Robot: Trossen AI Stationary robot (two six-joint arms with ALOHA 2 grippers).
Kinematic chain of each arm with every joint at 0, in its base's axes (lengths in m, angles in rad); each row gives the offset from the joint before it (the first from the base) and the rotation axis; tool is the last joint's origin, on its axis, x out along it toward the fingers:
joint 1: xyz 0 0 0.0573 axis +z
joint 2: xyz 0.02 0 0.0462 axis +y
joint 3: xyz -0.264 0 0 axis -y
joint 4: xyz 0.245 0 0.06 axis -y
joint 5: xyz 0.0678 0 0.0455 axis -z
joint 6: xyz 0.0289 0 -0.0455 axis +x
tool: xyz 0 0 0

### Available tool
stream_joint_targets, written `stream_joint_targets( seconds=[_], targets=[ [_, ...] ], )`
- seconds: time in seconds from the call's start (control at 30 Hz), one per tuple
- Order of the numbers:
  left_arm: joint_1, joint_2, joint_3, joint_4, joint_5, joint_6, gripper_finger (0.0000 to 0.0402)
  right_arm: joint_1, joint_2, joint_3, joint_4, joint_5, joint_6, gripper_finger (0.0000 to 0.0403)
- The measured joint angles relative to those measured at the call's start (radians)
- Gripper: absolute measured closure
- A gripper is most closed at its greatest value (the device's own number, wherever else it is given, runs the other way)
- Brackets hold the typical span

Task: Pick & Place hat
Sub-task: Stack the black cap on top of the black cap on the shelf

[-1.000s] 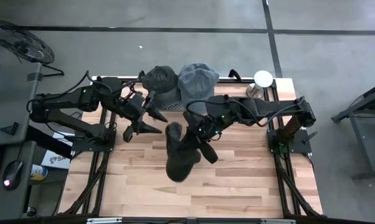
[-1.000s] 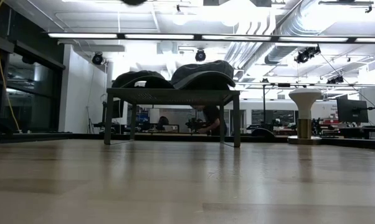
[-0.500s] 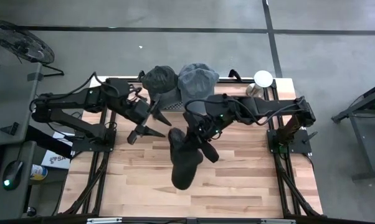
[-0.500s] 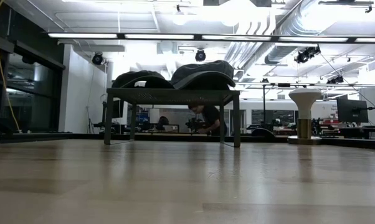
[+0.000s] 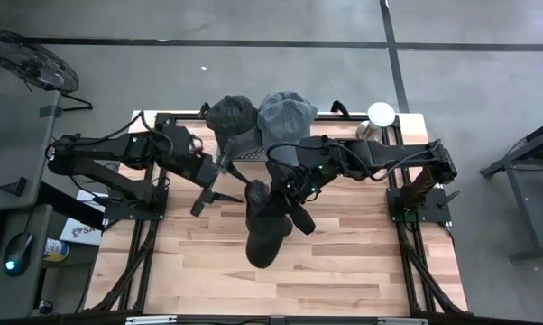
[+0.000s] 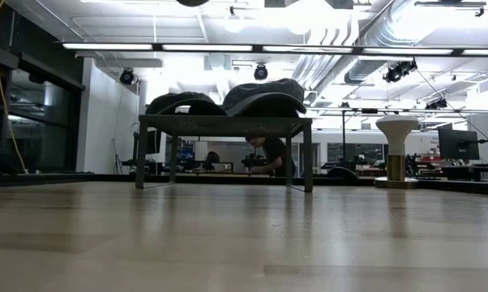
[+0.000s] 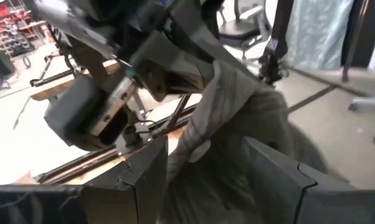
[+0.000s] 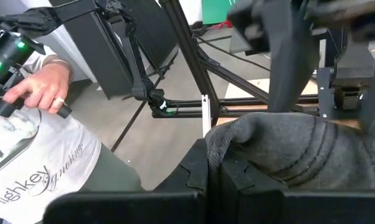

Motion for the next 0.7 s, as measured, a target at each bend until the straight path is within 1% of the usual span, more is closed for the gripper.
stream_joint_targets(
  seconds=[0.13, 0.23, 0.37, 0.7],
  targets=[
    [-0.027, 0.024, -0.001, -0.002, -0.031, 0.034, 0.0200, 0.000, 0.000, 0.000, 0.000, 0.001, 0.000, 0.0403],
    [-0.028, 0.035, 0.000, 0.004, -0.035, 0.040, 0.0200, 0.000, 0.000, 0.000, 0.000, 0.002, 0.000, 0.0403],
    [-0.025, 0.050, 0.000, 0.006, -0.070, 0.050, 0.0200, 0.000, 0.000, 0.000, 0.000, 0.009, 0.000, 0.0403],
    [-0.025, 0.042, 0.000, 0.068, -0.072, 0.089, 0.0200, 0.000, 0.000, 0.000, 0.000, 0.008, 0.000, 0.0403]
  ],
)
